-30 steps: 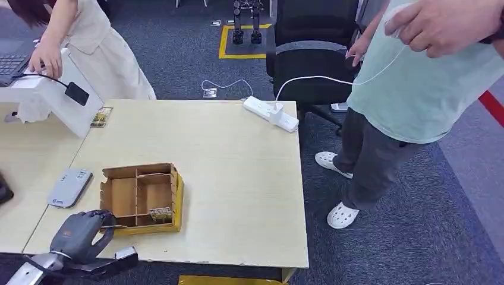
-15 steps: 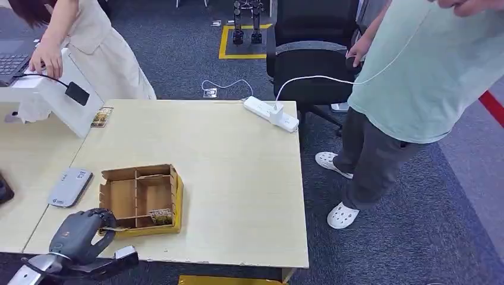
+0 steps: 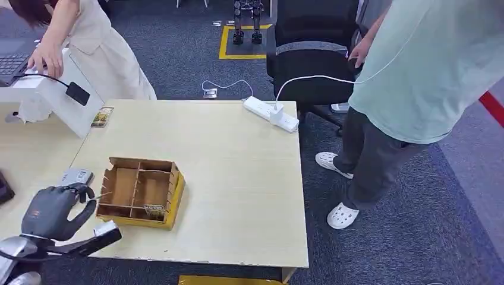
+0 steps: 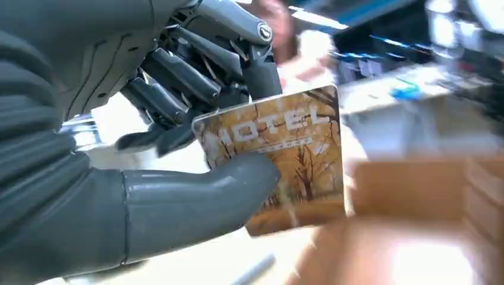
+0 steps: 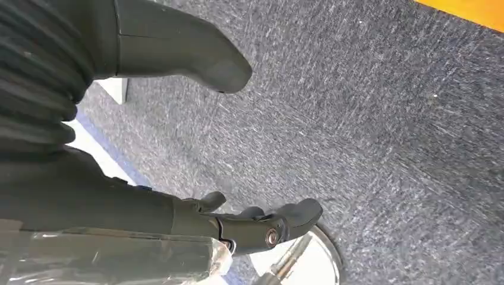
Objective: Pass the card to the sensor for recognition and then transmit it.
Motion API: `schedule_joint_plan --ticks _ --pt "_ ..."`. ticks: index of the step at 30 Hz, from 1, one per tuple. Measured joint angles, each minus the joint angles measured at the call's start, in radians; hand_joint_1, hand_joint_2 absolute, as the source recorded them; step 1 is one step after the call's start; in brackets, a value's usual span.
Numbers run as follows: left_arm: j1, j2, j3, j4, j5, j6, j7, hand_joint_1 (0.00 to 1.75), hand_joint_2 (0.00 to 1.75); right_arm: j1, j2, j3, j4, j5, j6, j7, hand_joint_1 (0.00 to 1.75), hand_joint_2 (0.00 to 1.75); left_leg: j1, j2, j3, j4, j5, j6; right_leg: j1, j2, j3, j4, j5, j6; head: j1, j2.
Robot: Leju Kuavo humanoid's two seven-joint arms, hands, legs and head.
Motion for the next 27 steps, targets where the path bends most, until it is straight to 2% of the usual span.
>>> schedule_joint_plan --ticks 8,14,23,27 --pt "-0.016 -0.02 0.074 -0.013 -0.014 0.005 -0.011 1.75 1.75 0.001 0.006 -0.01 0.0 0.005 -0.001 0.0 0.0 1.75 0.0 0.0 0.0 0.0 0.0 0.0 0.0 0.0 0.0 0.0 0.0 0.0 -0.001 0.0" --pt "-0.086 -0.046 0.096 0.005 -0.075 0.057 0.026 1.75 1.75 0.0 0.01 -0.011 0.0 0.014 -0.006 -0.004 0.0 1.75 0.0 0.0 0.0 0.0 0.0 0.0 0.0 0.0 0.0 0.0 0.0 0.0 -0.001 0.0" --pt "-0.209 -0.086 0.091 0.122 -0.243 0.186 0.121 1.75 1.75 0.0 0.016 -0.014 0.0 0.029 -0.012 -0.006 0.0 1.75 0.0 0.0 0.0 0.0 0.001 -0.001 0.0 0.0 -0.001 0.0 0.0 0.0 0.0 0.0" --pt "-0.318 -0.12 0.074 0.227 -0.348 0.254 0.164 1.75 1.75 -0.003 0.018 -0.015 0.0 0.053 -0.007 -0.003 0.0 1.75 0.0 -0.001 0.0 0.0 0.001 -0.001 0.0 -0.001 0.0 0.0 0.0 0.0 0.0 0.0"
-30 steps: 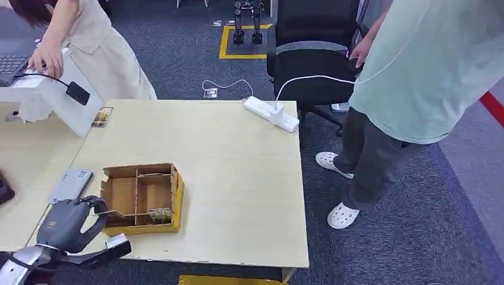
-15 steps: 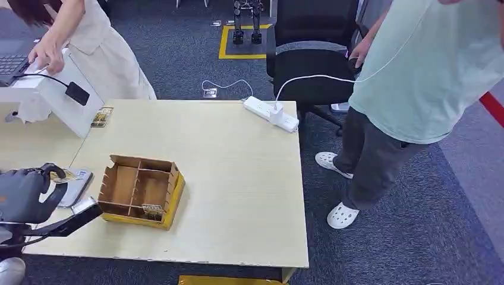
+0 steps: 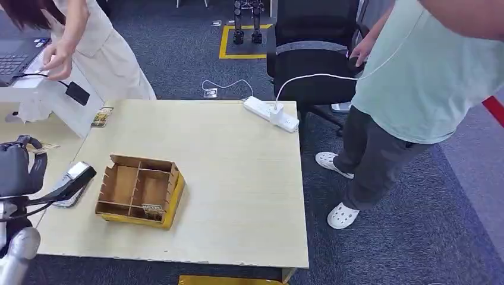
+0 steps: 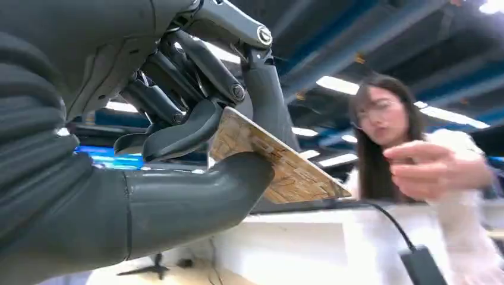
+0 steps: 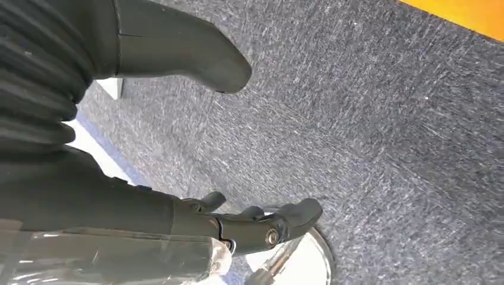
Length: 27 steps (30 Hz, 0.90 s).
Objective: Pass the card to the sensor for recognition and then transmit it.
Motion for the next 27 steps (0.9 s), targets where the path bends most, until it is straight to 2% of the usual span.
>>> schedule_joint_plan --ticks 4,9,13,17,26,27 --pt "-0.153 -0.029 -0.054 0.153 -0.084 0.037 0.044 1.75 1.75 -0.011 0.004 0.001 -0.007 0.019 0.013 0.006 0.0 1.75 0.0 -0.001 0.0 0.0 0.002 0.0 0.0 0.0 0.0 0.0 0.002 -0.001 0.001 0.0" --pt "-0.344 -0.045 -0.106 0.346 -0.114 0.067 0.075 1.75 1.75 -0.028 0.005 0.002 -0.014 0.029 0.017 0.006 0.0 1.75 0.0 0.0 0.0 0.0 0.004 -0.001 0.0 0.001 -0.001 0.0 0.004 -0.002 0.0 0.0" --pt "-0.433 -0.047 -0.128 0.448 -0.118 0.078 0.079 1.75 1.75 -0.032 0.007 0.004 -0.016 0.03 0.018 0.006 0.0 1.75 0.0 0.001 0.0 0.0 0.004 -0.001 0.0 0.002 -0.001 0.0 0.004 -0.002 0.0 0.0" --pt "-0.472 -0.054 -0.142 0.501 -0.122 0.078 0.082 1.75 1.75 -0.032 0.011 0.004 -0.016 0.03 0.019 0.008 0.0 1.75 0.0 0.001 0.0 0.0 0.004 -0.001 0.0 0.003 -0.002 0.0 0.004 -0.002 0.0 0.0" --pt "-0.498 -0.065 -0.155 0.547 -0.119 0.078 0.082 1.75 1.75 -0.032 0.012 0.004 -0.016 0.027 0.019 0.008 0.0 1.75 0.0 0.003 -0.001 0.0 0.004 -0.001 0.0 0.004 -0.003 0.0 0.004 -0.002 0.0 0.0" --pt "-0.499 -0.065 -0.155 0.55 -0.114 0.078 0.082 1.5 1.75 -0.032 0.012 0.004 -0.016 0.027 0.019 0.008 0.0 1.75 0.0 0.003 -0.001 0.0 0.004 -0.001 0.0 0.005 -0.003 0.0 0.004 -0.002 0.0 0.0"
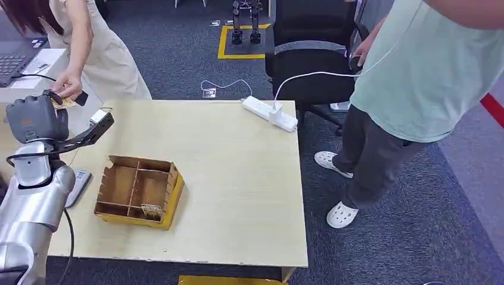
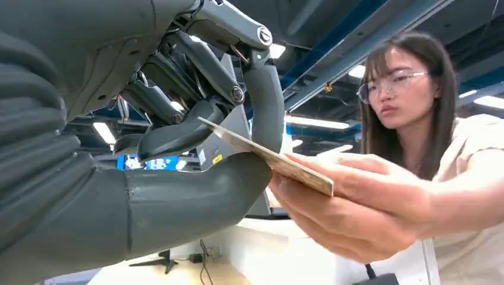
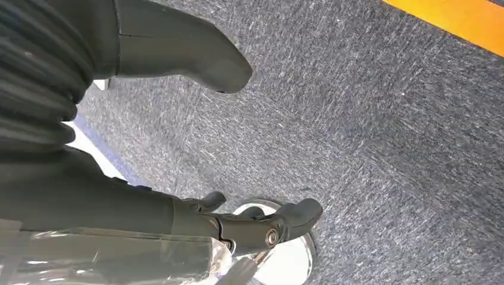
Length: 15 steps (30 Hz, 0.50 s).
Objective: Pass the card to the sensor for recognition and then transmit it.
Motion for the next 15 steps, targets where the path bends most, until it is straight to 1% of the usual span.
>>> schedule_joint_plan --ticks 1,2,6,10,12,15 --pt "-0.001 0.0 0.0 0.003 0.006 0.0 0.0 0.35 1.75 0.0 0.0 0.0 0.0 0.0 0.0 0.0 0.0 1.75 0.0 0.001 0.0 0.0 0.0 0.0 0.0 0.001 0.0 0.0 0.0 0.0 0.0 0.0" --pt "-0.001 0.0 0.0 0.005 0.013 0.0 -0.001 0.0 1.75 0.0 0.0 0.0 0.0 -0.002 0.0 0.0 0.0 1.75 0.0 0.001 0.0 0.0 0.0 0.0 0.0 0.001 -0.001 0.0 0.0 0.0 0.0 0.0" --pt "-0.001 -0.001 -0.002 0.014 0.028 0.001 -0.001 0.0 1.75 0.001 0.0 0.0 0.0 -0.007 -0.003 0.0 0.0 1.75 0.0 0.001 -0.001 0.0 0.0 0.0 0.0 0.001 -0.001 0.0 0.0 0.0 0.0 0.0" --pt "0.0 0.015 -0.002 0.021 0.023 0.001 0.021 0.0 1.75 0.002 0.0 0.0 0.0 -0.011 -0.003 0.0 0.0 1.75 0.0 0.001 -0.001 0.0 0.0 0.0 0.0 0.001 -0.001 0.001 0.0 0.0 0.0 0.0" --pt "0.01 0.045 -0.002 0.024 0.029 0.001 0.024 0.0 1.75 0.003 0.0 -0.001 0.0 -0.018 -0.006 -0.001 0.0 1.75 0.0 0.002 -0.001 -0.001 0.0 0.0 0.0 0.001 -0.001 0.001 0.0 0.0 0.0 0.0" --pt "0.059 0.112 0.018 0.02 0.071 0.023 0.031 0.0 1.75 0.009 0.0 -0.007 0.0 -0.029 -0.006 -0.002 0.0 1.75 0.0 0.006 0.0 -0.002 -0.001 -0.001 0.0 0.005 -0.002 0.002 0.0 0.0 0.0 0.0"
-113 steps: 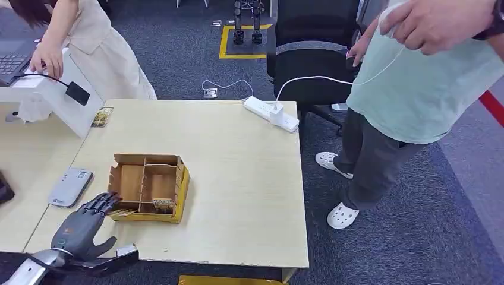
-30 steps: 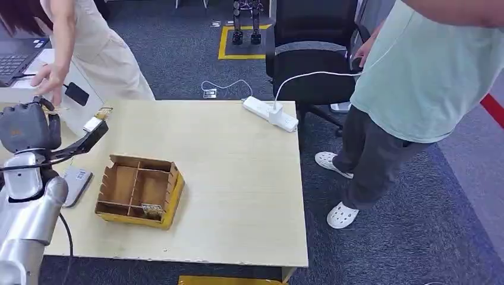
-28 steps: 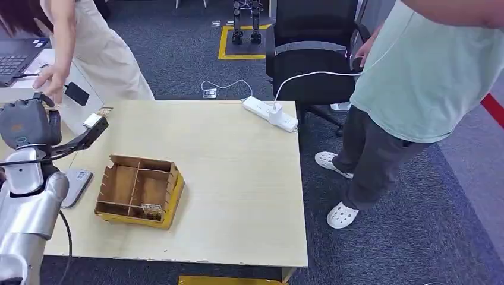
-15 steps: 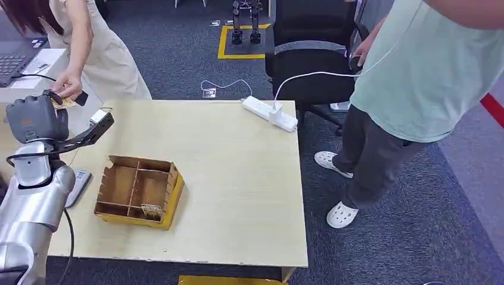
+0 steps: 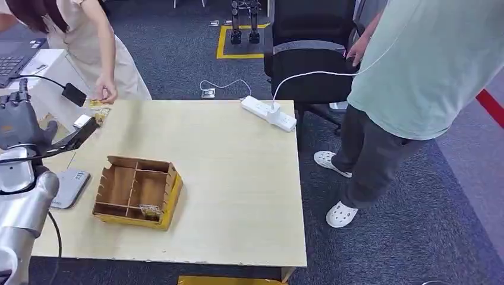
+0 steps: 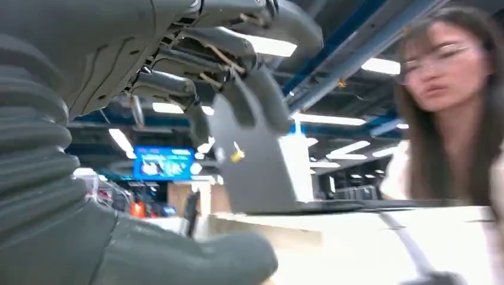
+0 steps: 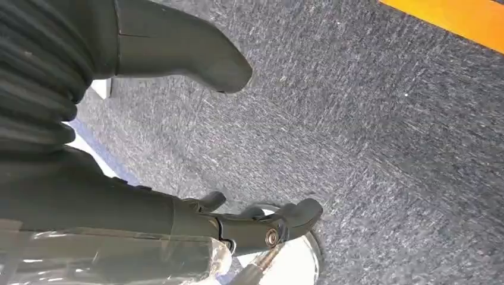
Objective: Pass the card to the sensor for recognition and then transmit it.
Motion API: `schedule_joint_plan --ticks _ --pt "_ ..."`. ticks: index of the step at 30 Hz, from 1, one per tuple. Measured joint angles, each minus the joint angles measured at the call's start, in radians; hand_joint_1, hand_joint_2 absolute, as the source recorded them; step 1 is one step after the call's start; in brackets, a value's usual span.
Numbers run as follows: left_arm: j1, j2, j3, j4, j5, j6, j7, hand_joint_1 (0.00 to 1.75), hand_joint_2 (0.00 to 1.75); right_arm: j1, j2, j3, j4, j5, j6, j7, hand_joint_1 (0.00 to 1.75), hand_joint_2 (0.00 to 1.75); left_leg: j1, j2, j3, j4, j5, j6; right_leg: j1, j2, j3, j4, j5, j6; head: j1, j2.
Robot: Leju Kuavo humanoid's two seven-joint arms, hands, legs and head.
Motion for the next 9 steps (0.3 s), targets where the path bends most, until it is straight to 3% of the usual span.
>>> schedule_joint_plan --ticks 3,6,9 --pt "0.116 0.082 0.083 -0.039 0.073 0.011 -0.037 0.0 1.75 0.013 0.0 -0.011 0.003 -0.009 -0.004 0.0 0.0 1.75 0.0 0.005 0.002 -0.001 -0.003 -0.004 0.0 0.006 -0.002 0.0 -0.001 -0.002 0.0 0.0" --pt "0.193 0.13 0.175 -0.065 0.13 0.011 -0.071 0.0 1.75 0.024 0.0 -0.016 0.005 -0.012 -0.005 -0.002 0.0 1.75 0.001 0.001 -0.002 -0.001 -0.002 -0.003 0.001 0.0 -0.002 0.001 -0.003 -0.002 -0.001 0.0" --pt "0.357 0.183 0.317 -0.147 0.181 0.011 -0.117 0.0 1.75 0.024 0.0 -0.021 0.005 -0.014 -0.01 -0.003 0.0 1.75 0.0 0.01 0.003 -0.001 -0.006 -0.006 0.0 0.009 -0.003 0.001 -0.004 -0.004 -0.003 0.0"
